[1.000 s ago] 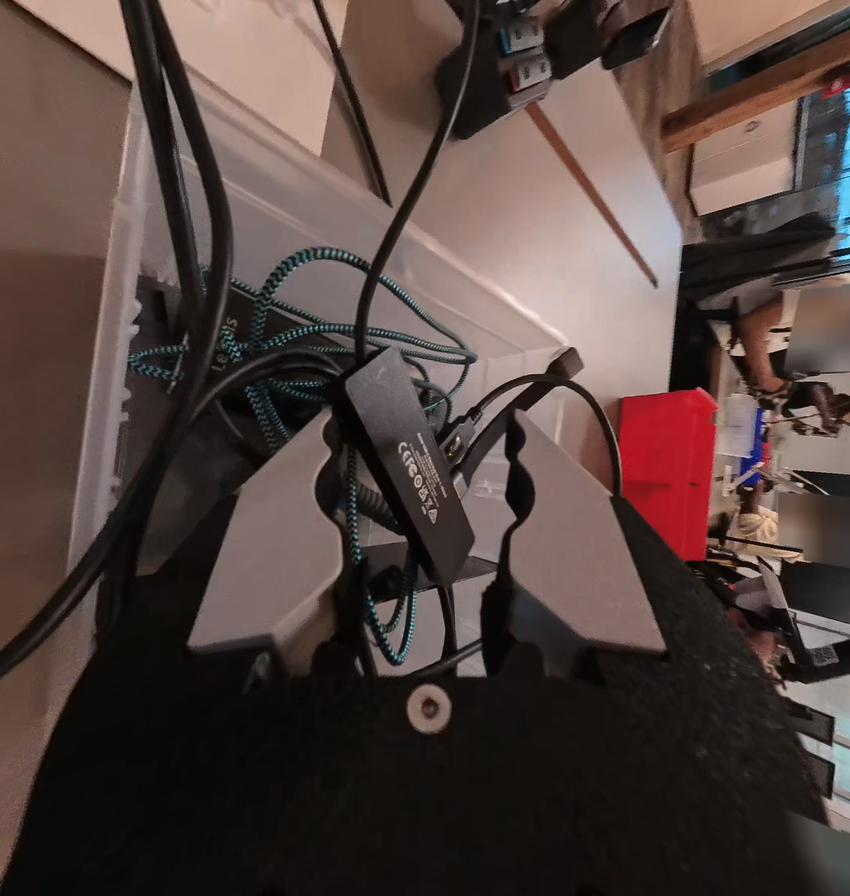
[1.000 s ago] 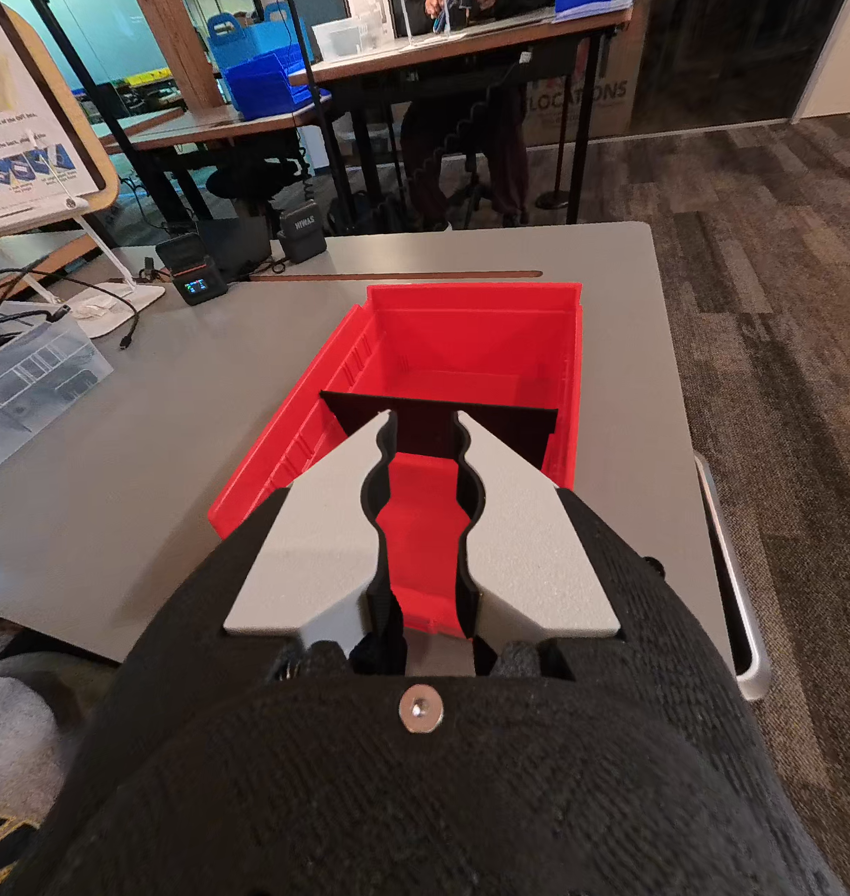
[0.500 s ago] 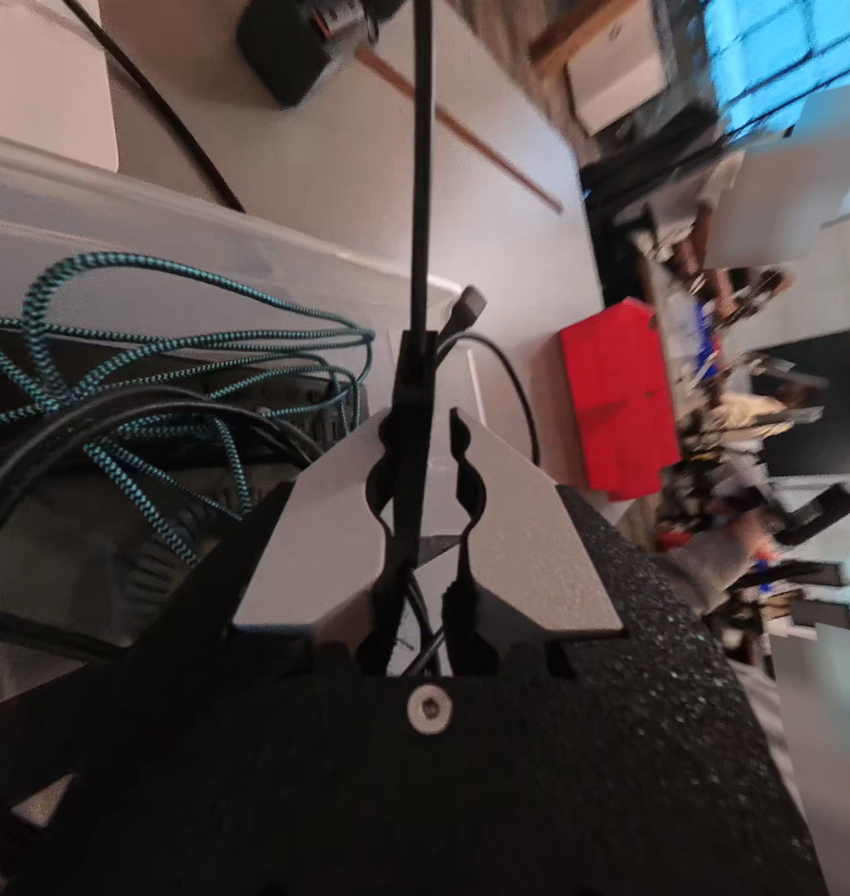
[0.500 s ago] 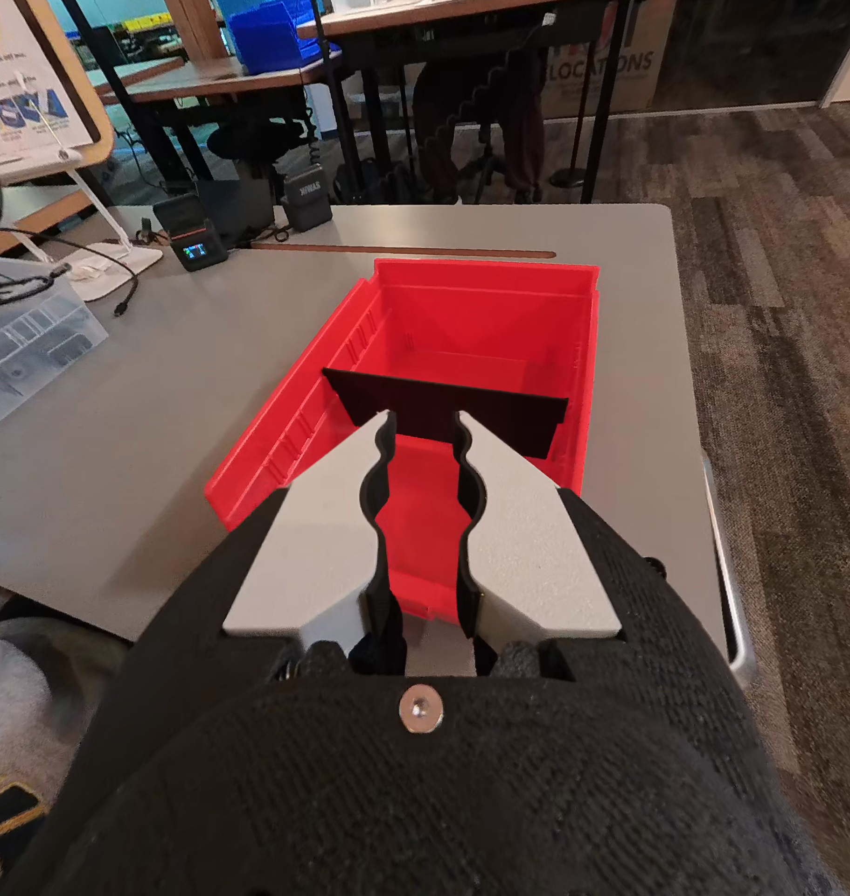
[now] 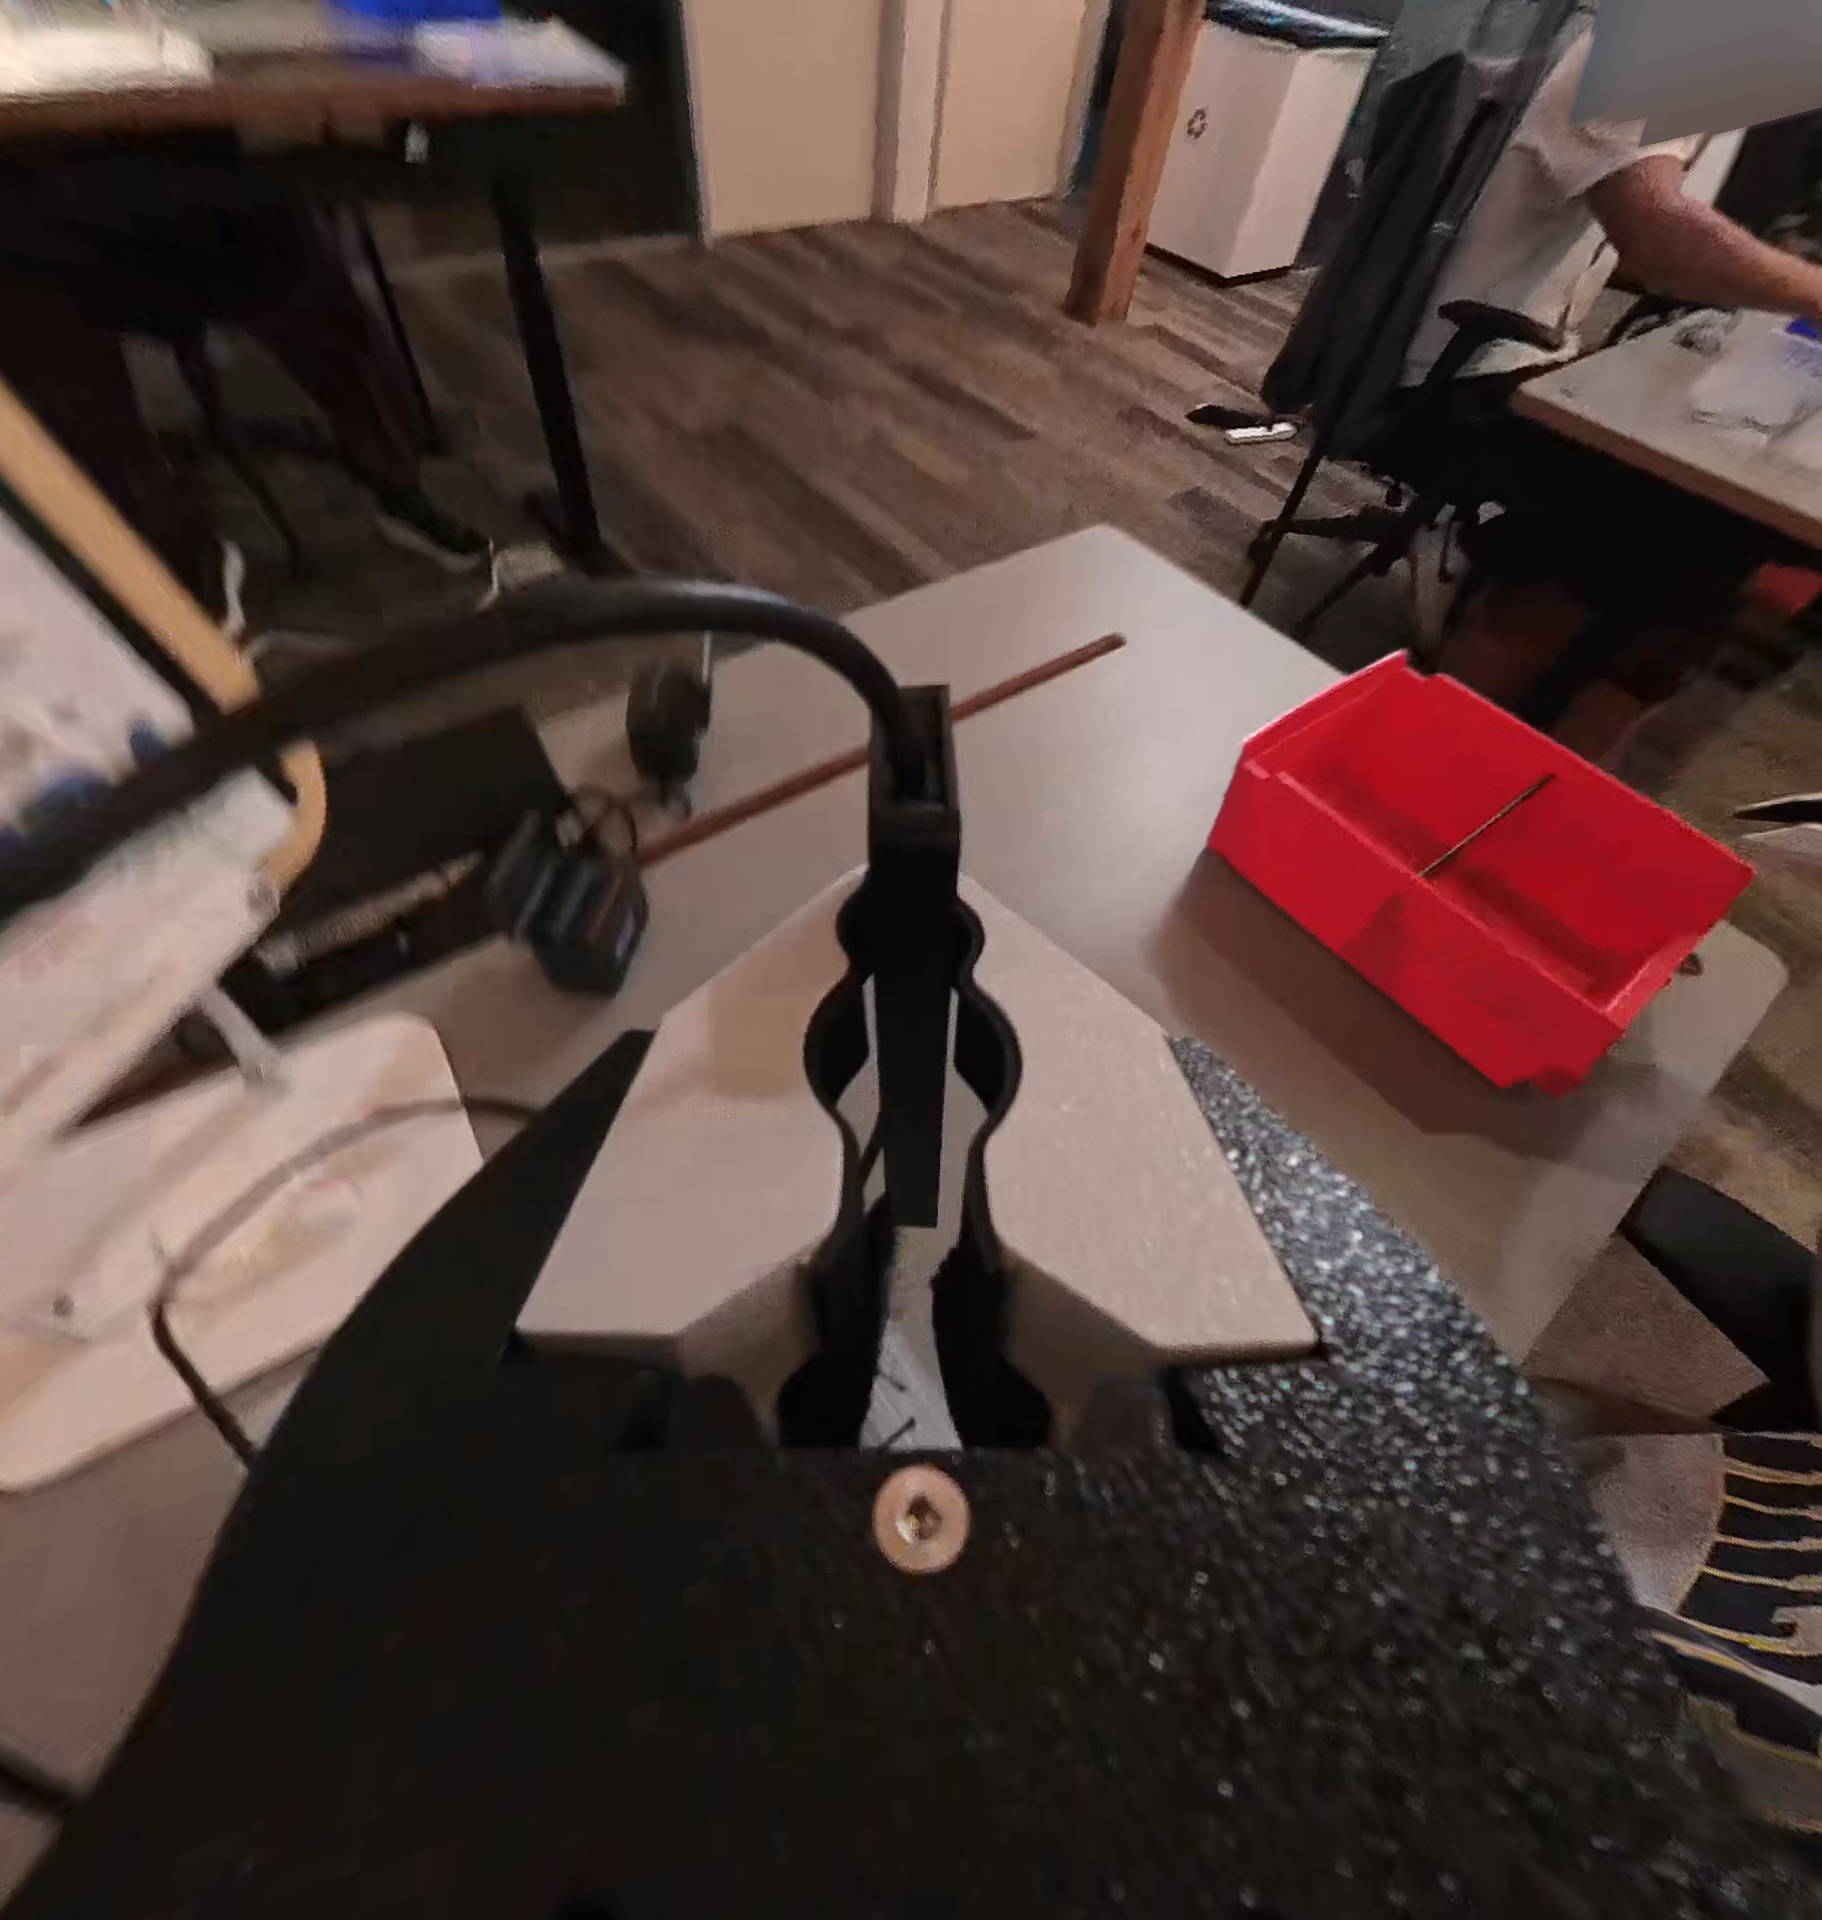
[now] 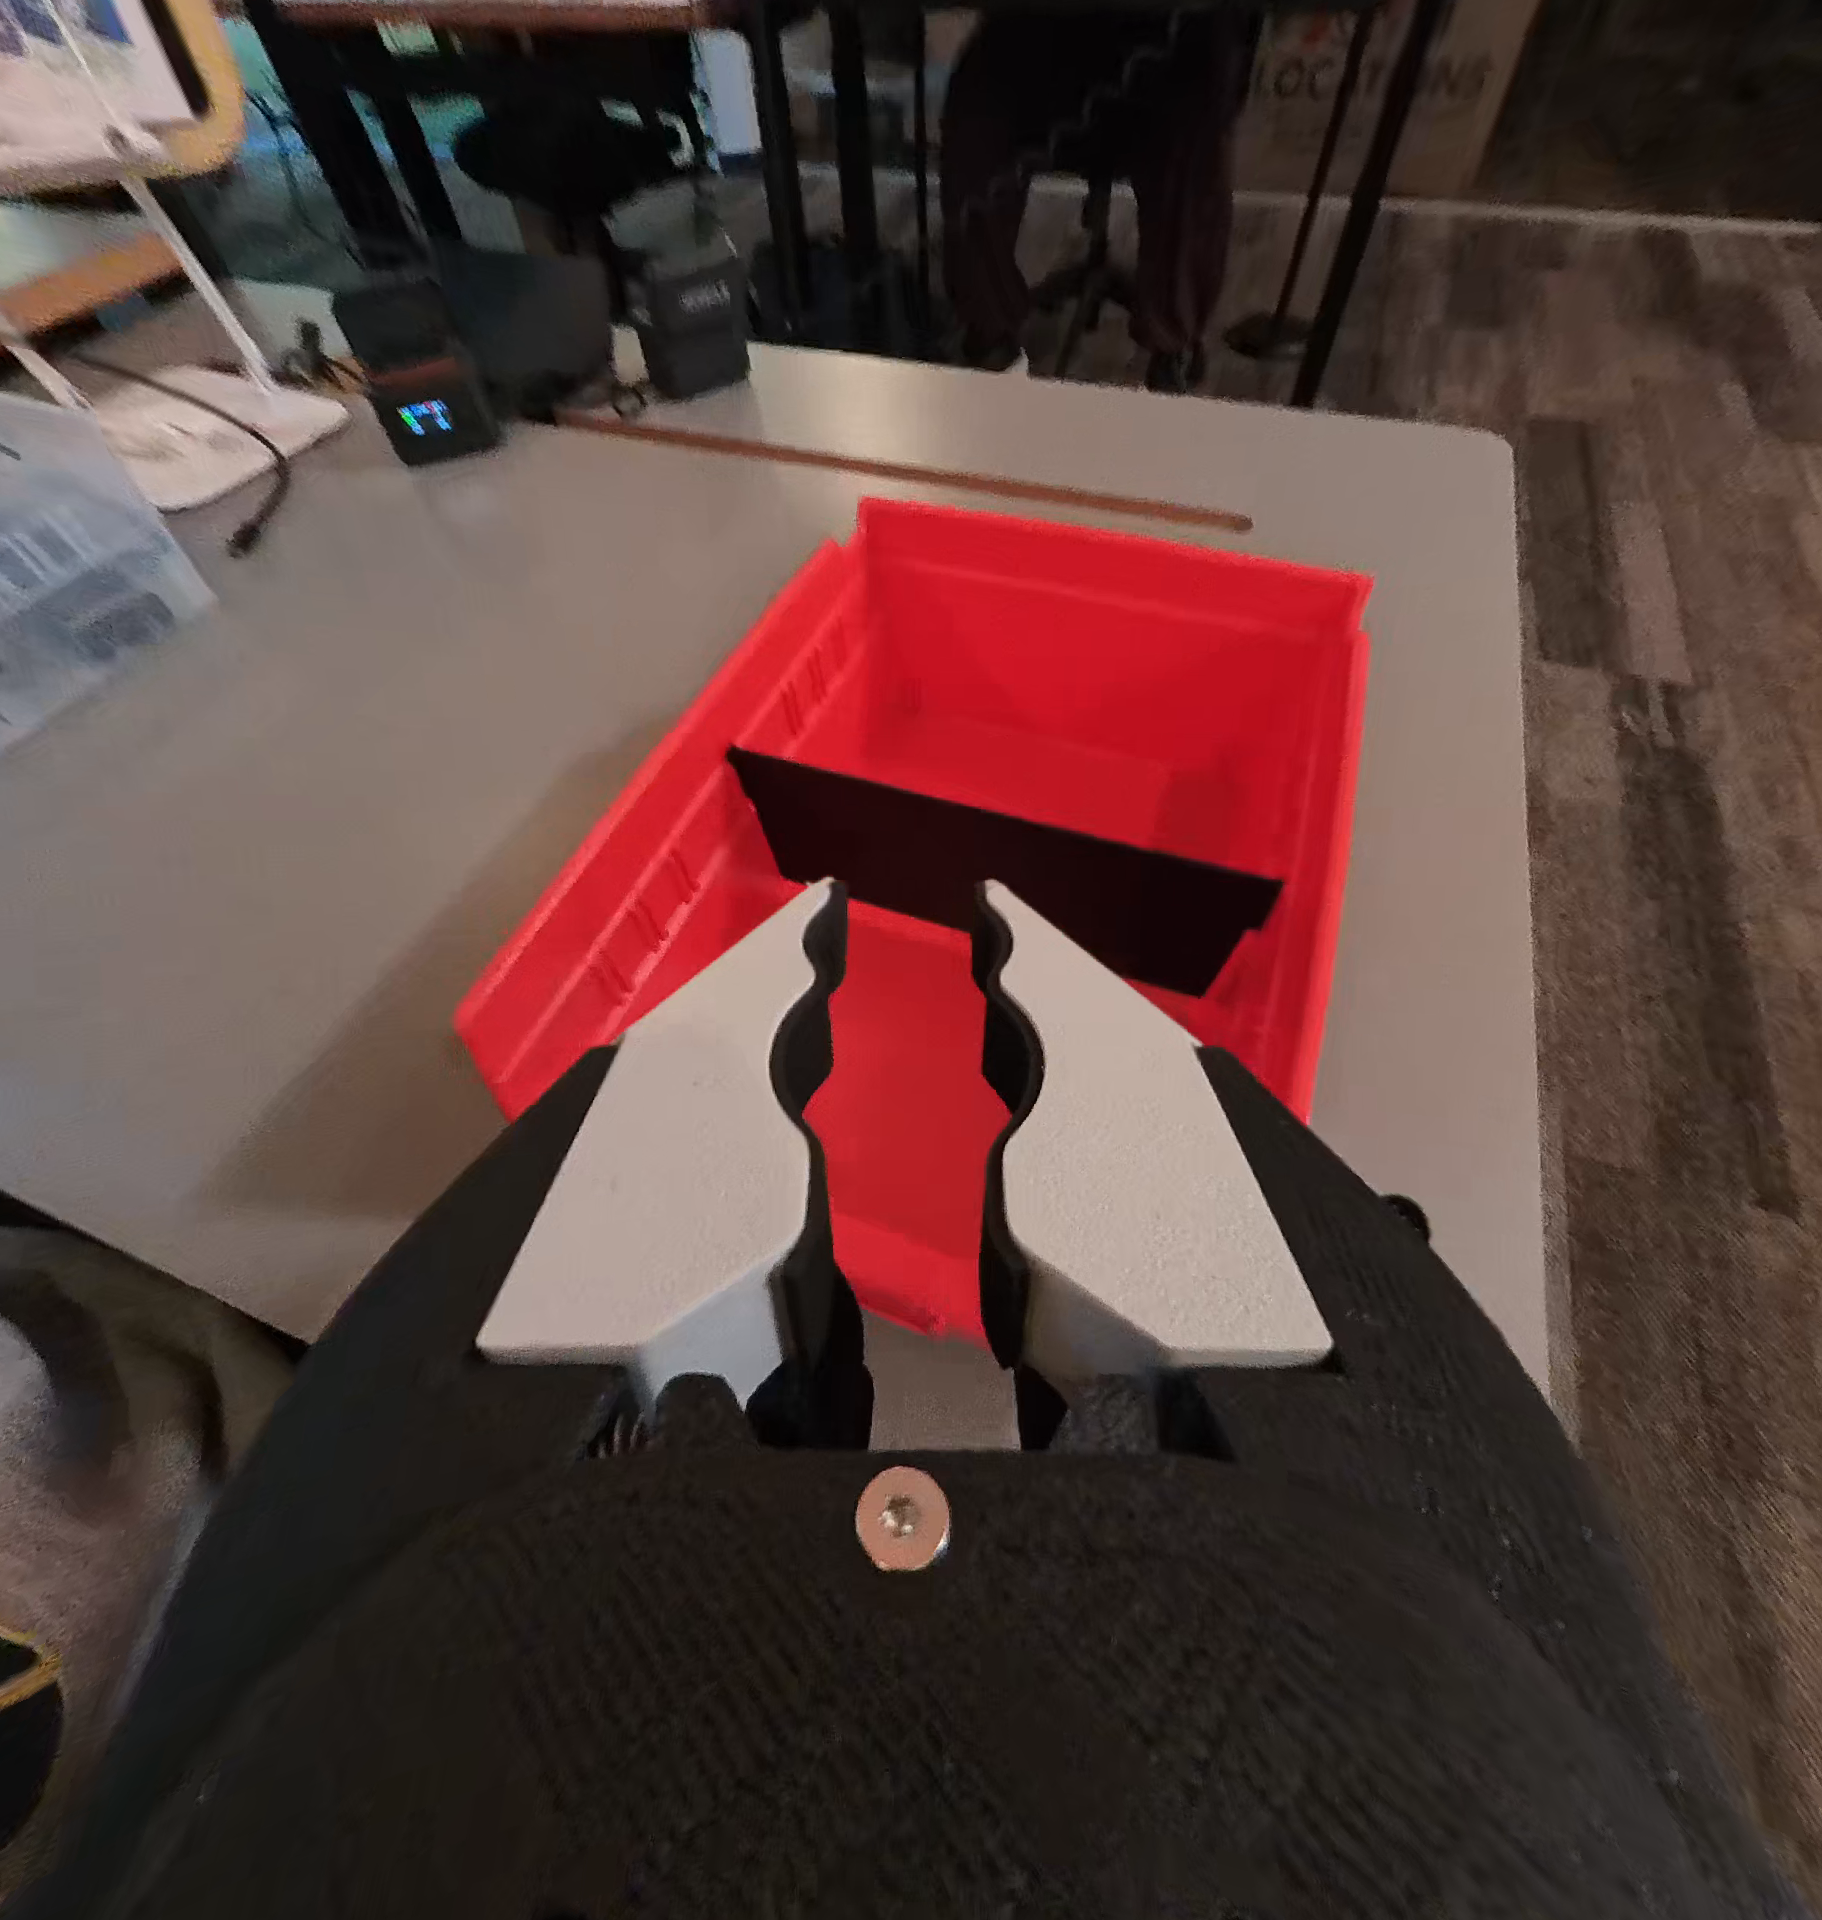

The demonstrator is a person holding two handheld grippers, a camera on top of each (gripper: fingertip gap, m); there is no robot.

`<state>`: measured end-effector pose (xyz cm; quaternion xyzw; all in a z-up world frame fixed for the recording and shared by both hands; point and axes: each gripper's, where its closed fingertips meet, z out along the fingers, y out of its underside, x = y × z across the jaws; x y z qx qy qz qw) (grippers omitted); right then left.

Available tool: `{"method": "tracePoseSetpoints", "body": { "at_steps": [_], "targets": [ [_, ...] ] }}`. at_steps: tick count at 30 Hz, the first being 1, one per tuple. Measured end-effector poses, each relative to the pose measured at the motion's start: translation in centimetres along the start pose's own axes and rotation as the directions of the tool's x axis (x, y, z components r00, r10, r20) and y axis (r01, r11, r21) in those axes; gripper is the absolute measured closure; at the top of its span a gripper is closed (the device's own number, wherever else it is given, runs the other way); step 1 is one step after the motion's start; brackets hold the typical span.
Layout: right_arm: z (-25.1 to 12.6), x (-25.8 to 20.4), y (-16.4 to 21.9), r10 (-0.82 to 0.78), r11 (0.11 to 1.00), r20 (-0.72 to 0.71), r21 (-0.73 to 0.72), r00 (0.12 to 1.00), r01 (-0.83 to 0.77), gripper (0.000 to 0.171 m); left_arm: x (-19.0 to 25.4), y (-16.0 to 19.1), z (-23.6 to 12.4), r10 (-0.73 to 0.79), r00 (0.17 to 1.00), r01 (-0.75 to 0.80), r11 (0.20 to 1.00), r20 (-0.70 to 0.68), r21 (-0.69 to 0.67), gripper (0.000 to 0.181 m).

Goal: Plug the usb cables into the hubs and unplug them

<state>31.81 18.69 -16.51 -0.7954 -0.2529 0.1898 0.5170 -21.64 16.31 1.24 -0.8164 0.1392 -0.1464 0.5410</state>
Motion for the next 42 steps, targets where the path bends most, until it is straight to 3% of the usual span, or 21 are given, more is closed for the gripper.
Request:
{"method": "tracePoseSetpoints", "body": {
  "at_steps": [8, 15, 21, 24, 28, 32, 36, 42],
  "targets": [
    [-0.7, -0.5, -1.3, -0.027, 0.998, 0.005, 0.060, 1.000, 0.026, 0.150, 11.4, -13.5, -1.2, 0.318, 0.947, -0.315, 0.947, -0.042, 0.063, 0.173],
    [-1.0, -0.8, -2.1, -0.039, 0.994, 0.011, 0.099, 0.999, 0.037, 0.150, 18.7, -24.1, -2.5, 0.431, 0.902, -0.418, 0.881, -0.009, 0.221, 0.173],
    [-0.9, -1.5, -2.3, -0.065, 0.993, 0.028, 0.102, 0.997, 0.062, 0.150, 21.6, -27.1, -0.4, 0.431, 0.901, -0.405, 0.874, -0.045, 0.267, 0.173],
    [-0.9, -2.0, -2.7, -0.079, 0.990, 0.043, 0.119, 0.996, 0.073, 0.150, 21.5, -25.0, 2.3, 0.430, 0.900, -0.406, 0.887, -0.071, 0.220, 0.172],
    [-0.5, -2.9, -3.0, -0.109, 0.986, 0.069, 0.132, 0.992, 0.100, 0.150, 19.5, -18.9, 6.3, 0.426, 0.901, -0.413, 0.901, -0.086, 0.132, 0.173],
    [0.3, -3.8, -3.3, -0.144, 0.982, 0.079, 0.130, 0.986, 0.133, 0.150, 17.4, -10.6, 9.4, 0.446, 0.890, -0.441, 0.895, -0.098, 0.070, 0.173],
    [1.4, -6.7, -4.7, -0.221, 0.963, 0.140, 0.186, 0.965, 0.194, 0.149, 17.8, -0.8, 11.4, 0.459, 0.867, -0.456, 0.888, -0.195, 0.062, 0.173],
    [4.6, -16.1, -5.5, -0.472, 0.874, 0.300, 0.286, 0.829, 0.393, 0.144, 21.0, 11.3, 12.4, 0.670, 0.695, -0.668, 0.736, -0.260, 0.108, 0.172]
  ]
}}
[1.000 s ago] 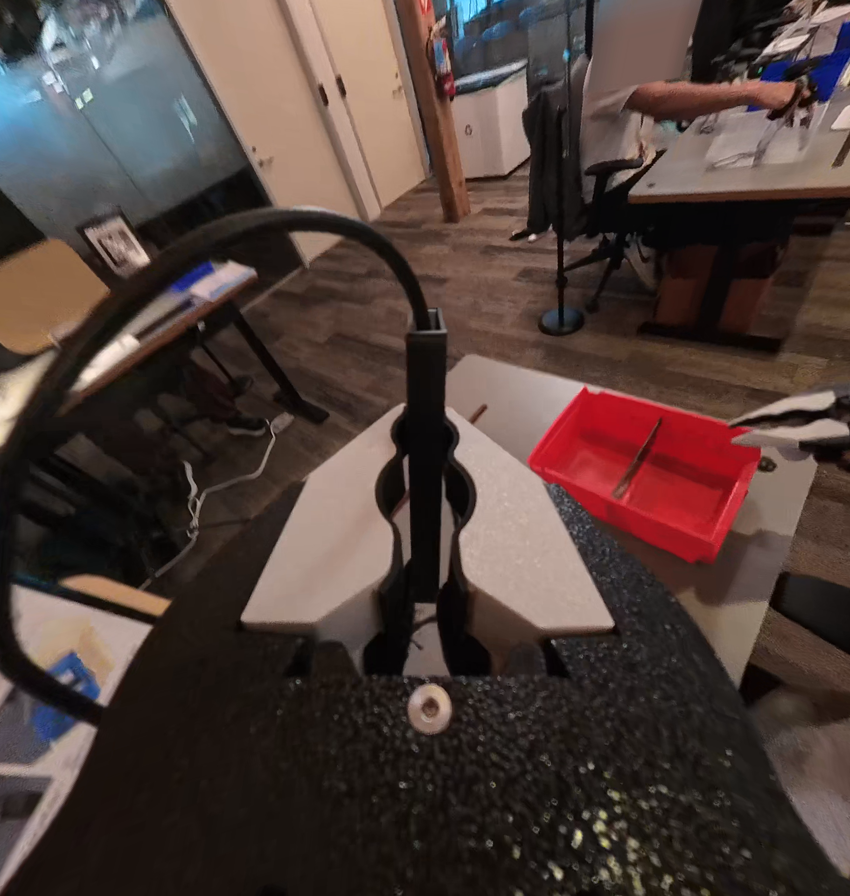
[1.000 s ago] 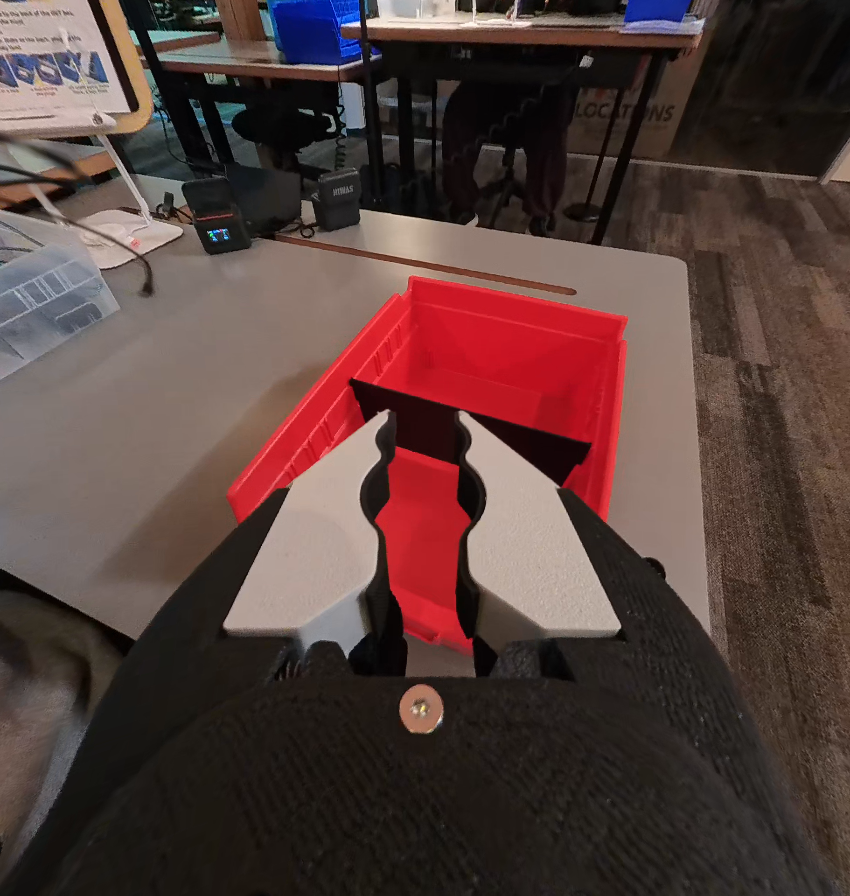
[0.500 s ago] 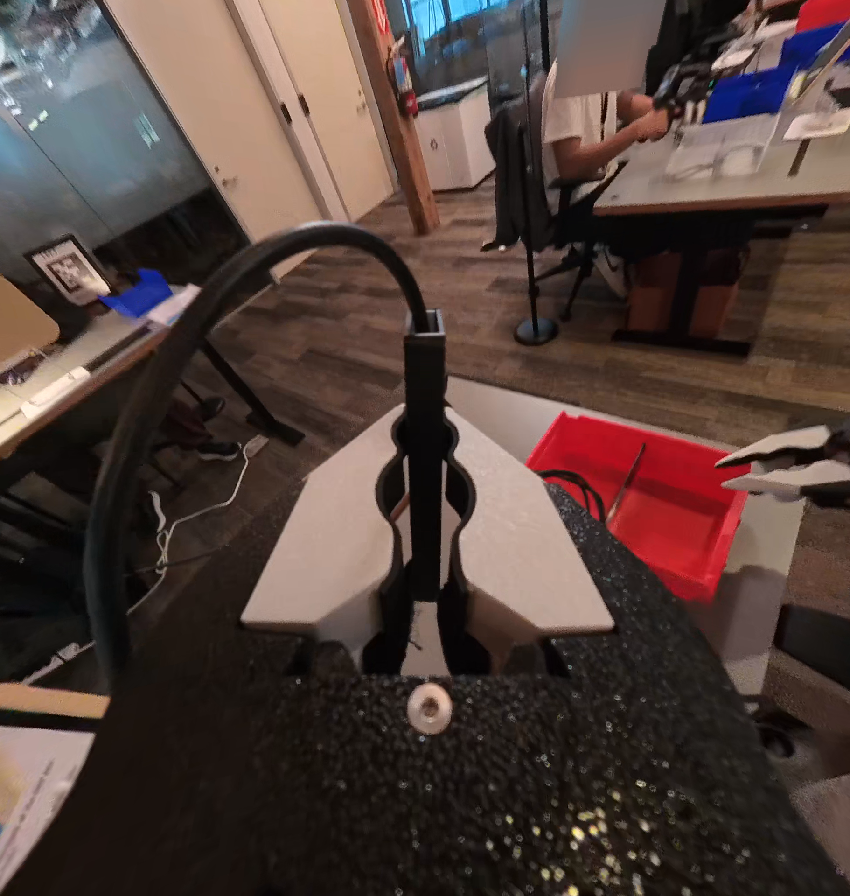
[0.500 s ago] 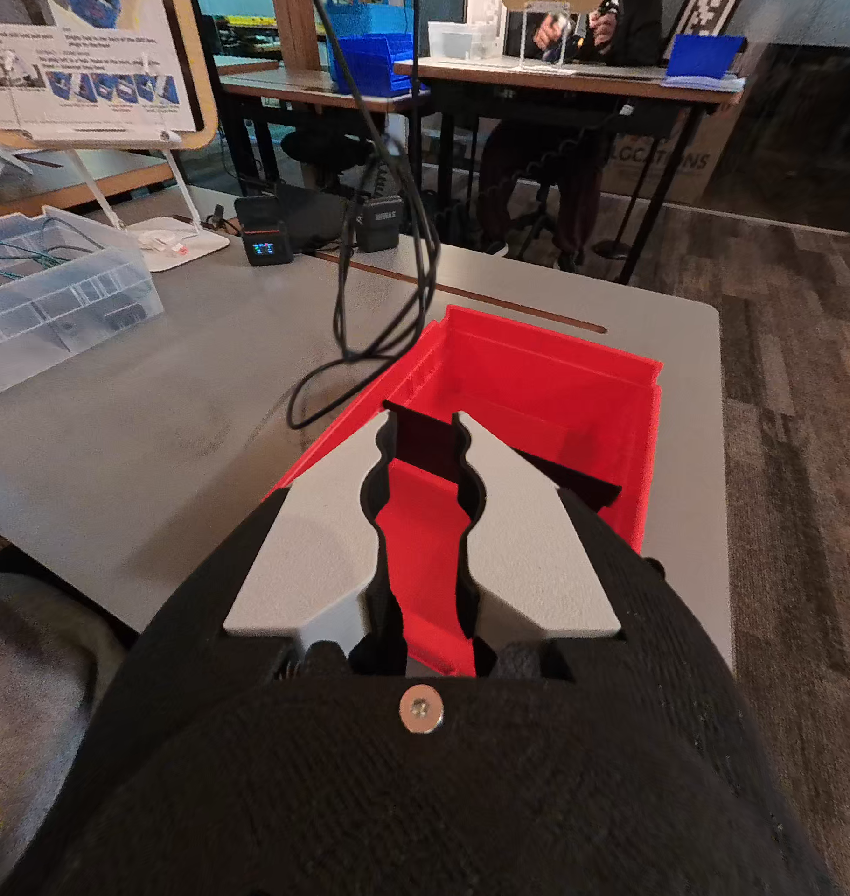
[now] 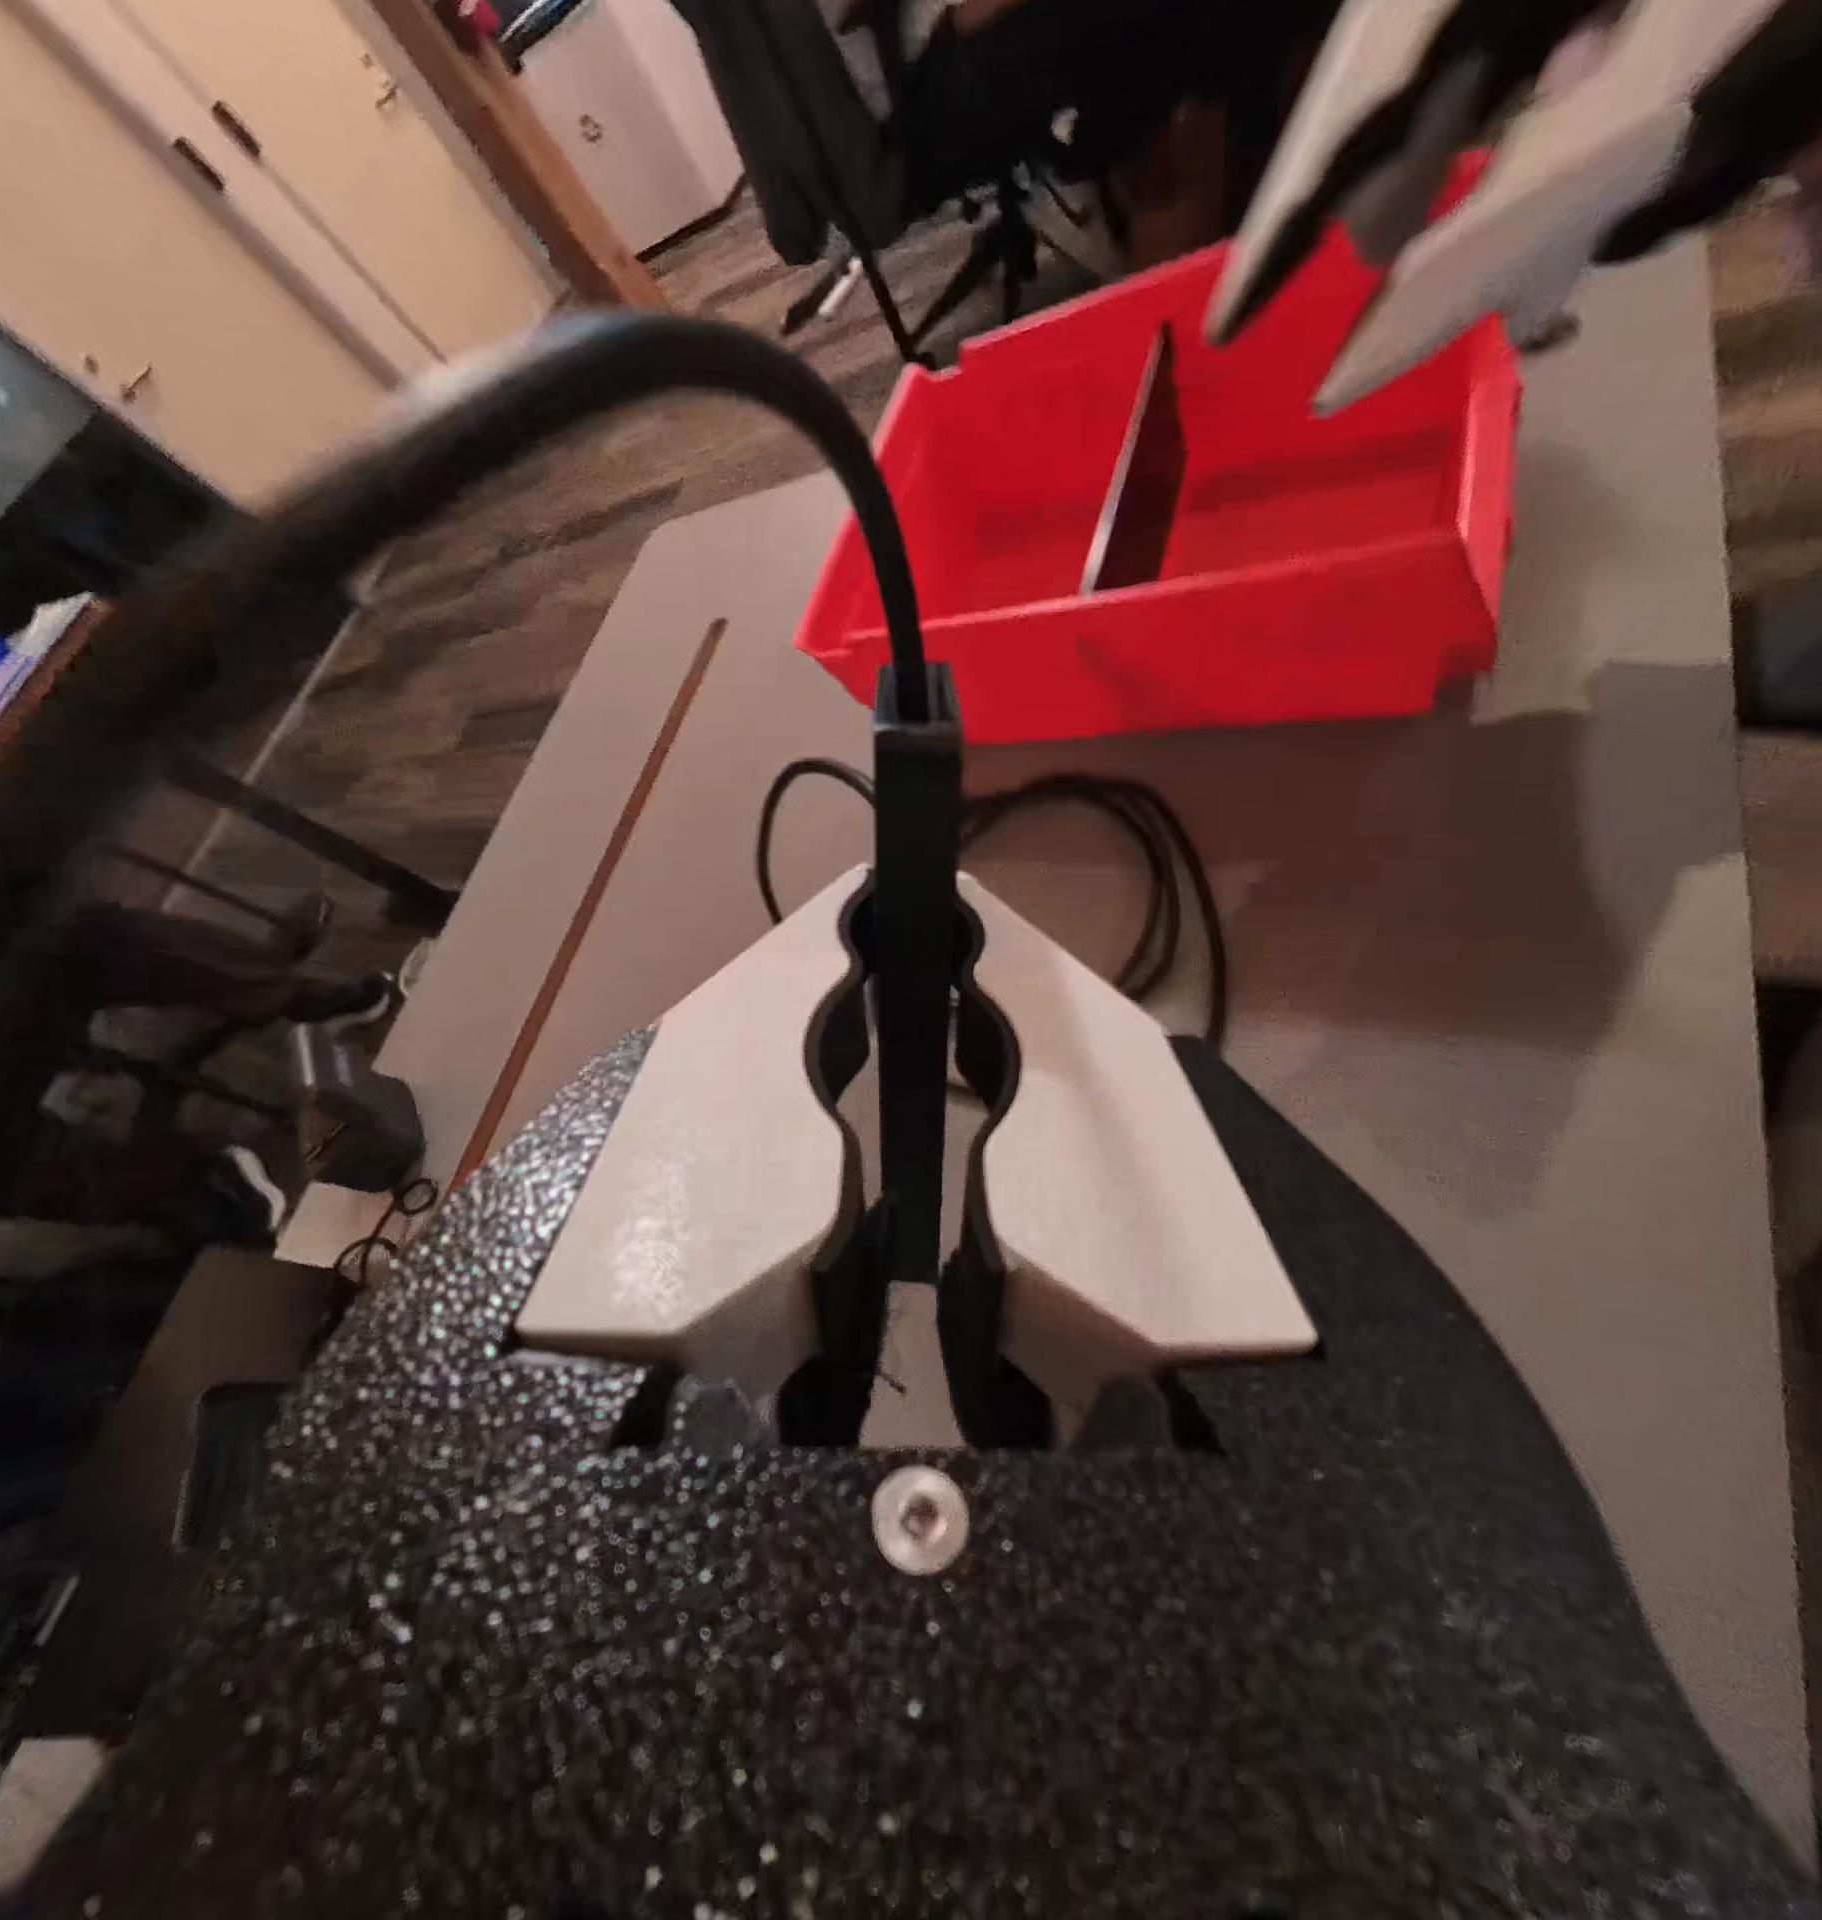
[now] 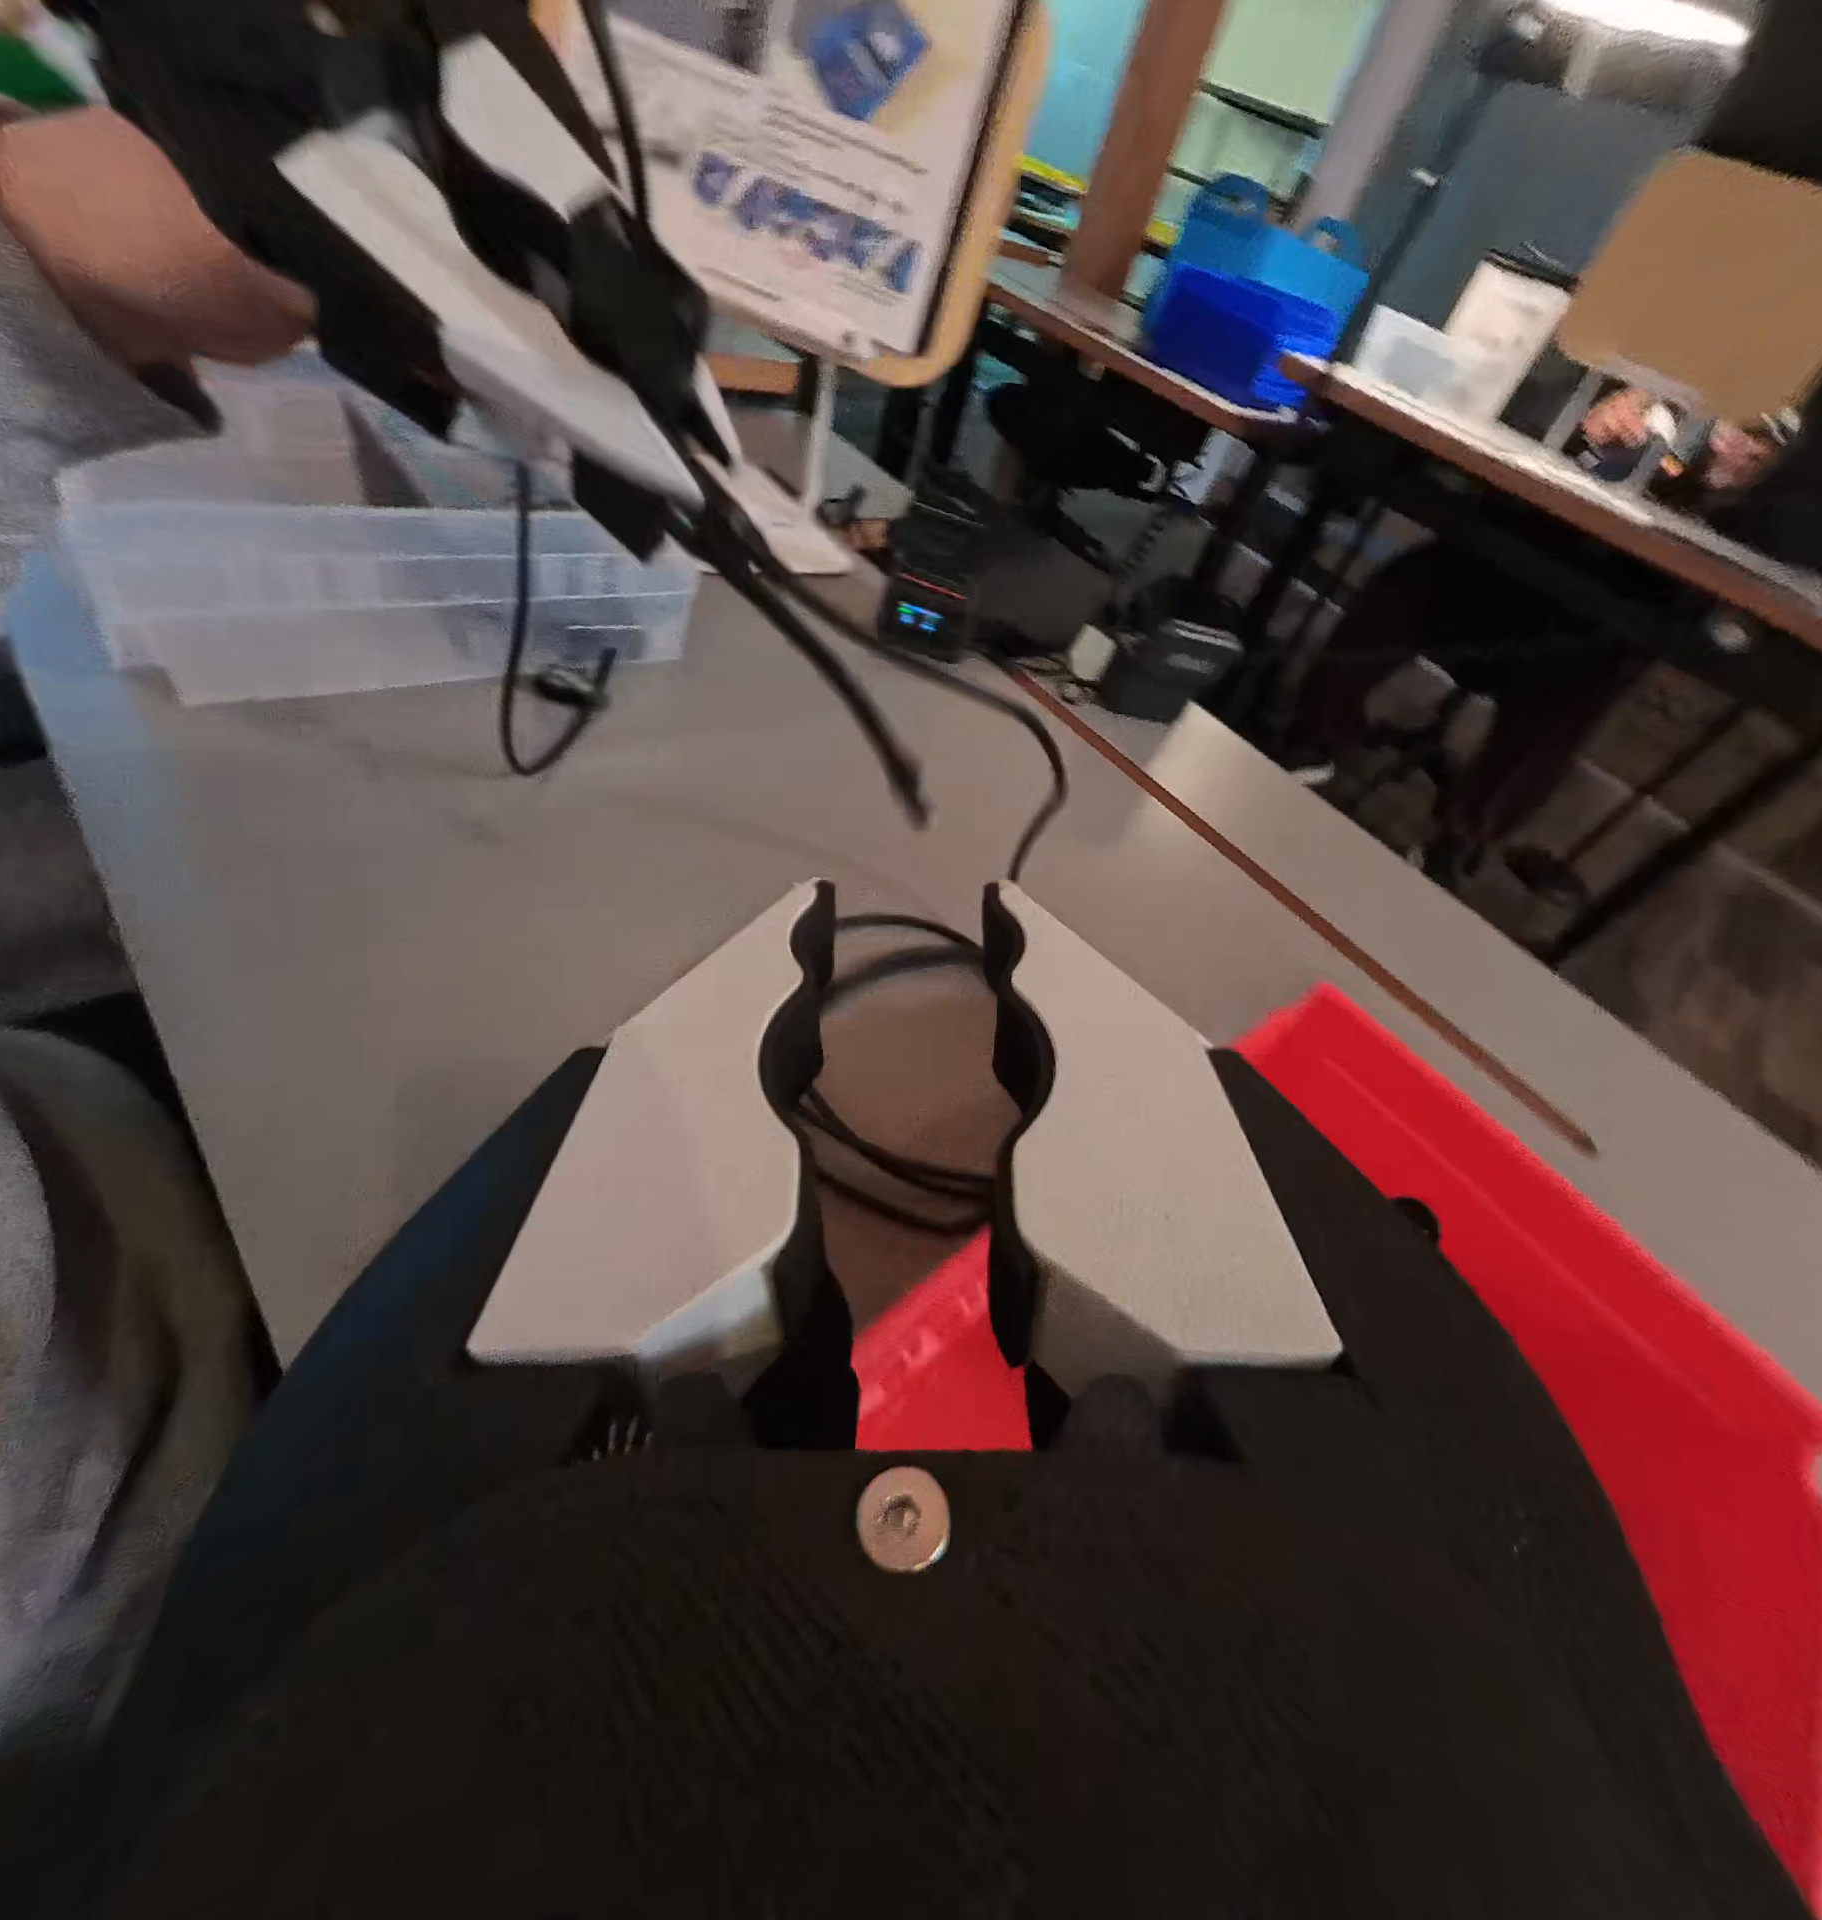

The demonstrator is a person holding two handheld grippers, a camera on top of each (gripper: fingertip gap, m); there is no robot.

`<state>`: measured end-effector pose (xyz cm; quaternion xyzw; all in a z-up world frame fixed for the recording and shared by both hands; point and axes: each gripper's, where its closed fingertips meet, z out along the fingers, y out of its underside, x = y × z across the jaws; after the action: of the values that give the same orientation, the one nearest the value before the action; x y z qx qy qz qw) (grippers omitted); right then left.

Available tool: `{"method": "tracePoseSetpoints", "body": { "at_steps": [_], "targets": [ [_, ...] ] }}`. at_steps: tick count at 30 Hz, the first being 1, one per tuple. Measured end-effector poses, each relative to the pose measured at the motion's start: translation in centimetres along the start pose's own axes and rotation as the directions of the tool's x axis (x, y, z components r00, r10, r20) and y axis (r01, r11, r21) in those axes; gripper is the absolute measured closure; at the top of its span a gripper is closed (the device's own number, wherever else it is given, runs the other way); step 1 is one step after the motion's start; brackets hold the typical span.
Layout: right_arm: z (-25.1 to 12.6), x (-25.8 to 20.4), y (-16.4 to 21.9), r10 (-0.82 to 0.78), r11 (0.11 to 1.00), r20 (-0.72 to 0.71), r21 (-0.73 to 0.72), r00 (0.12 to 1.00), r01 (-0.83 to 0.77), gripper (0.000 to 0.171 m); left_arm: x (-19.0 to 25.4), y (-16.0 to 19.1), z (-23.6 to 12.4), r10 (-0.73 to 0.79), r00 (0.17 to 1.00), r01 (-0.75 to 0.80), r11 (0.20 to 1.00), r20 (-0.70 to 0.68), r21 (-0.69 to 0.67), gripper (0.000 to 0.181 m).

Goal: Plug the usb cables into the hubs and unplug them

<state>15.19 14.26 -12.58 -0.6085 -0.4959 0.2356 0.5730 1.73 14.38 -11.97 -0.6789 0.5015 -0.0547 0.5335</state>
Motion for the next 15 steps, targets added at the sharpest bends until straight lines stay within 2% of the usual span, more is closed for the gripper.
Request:
{"method": "tracePoseSetpoints", "body": {
  "at_steps": [3, 6, 8, 11, 13, 15],
  "targets": [
    [3.4, -3.9, -0.7, -0.109, 0.994, 0.119, 0.038, 0.987, 0.106, 0.145, 4.4, 1.8, 0.7, 0.094, 0.993, -0.093, 0.996, -0.068, 0.014, 0.173],
    [6.3, -8.0, 0.3, -0.171, 0.985, 0.265, 0.035, 0.949, 0.168, 0.140, 6.9, 3.0, 1.3, 0.137, 0.988, -0.135, 0.990, -0.074, 0.039, 0.173],
    [7.8, -9.3, 1.8, -0.187, 0.978, 0.300, -0.033, 0.936, 0.206, 0.135, 7.6, 3.0, 1.4, 0.077, 0.995, -0.069, 0.992, -0.068, 0.109, 0.173],
    [9.1, -10.3, 3.4, -0.239, 0.957, 0.315, -0.086, 0.919, 0.278, 0.131, 8.5, 2.7, 0.8, -0.063, 0.985, 0.098, 0.970, -0.158, 0.225, 0.172],
    [9.5, -11.2, 3.5, -0.257, 0.953, 0.344, -0.062, 0.903, 0.295, 0.133, 9.1, 3.0, 0.4, -0.058, 0.978, 0.112, 0.957, -0.201, 0.268, 0.172],
    [9.5, -12.1, 3.3, -0.274, 0.952, 0.374, -0.024, 0.886, 0.304, 0.143, 10.0, 3.7, 0.2, -0.005, 0.976, 0.065, 0.959, -0.216, 0.275, 0.172]
  ]
}}
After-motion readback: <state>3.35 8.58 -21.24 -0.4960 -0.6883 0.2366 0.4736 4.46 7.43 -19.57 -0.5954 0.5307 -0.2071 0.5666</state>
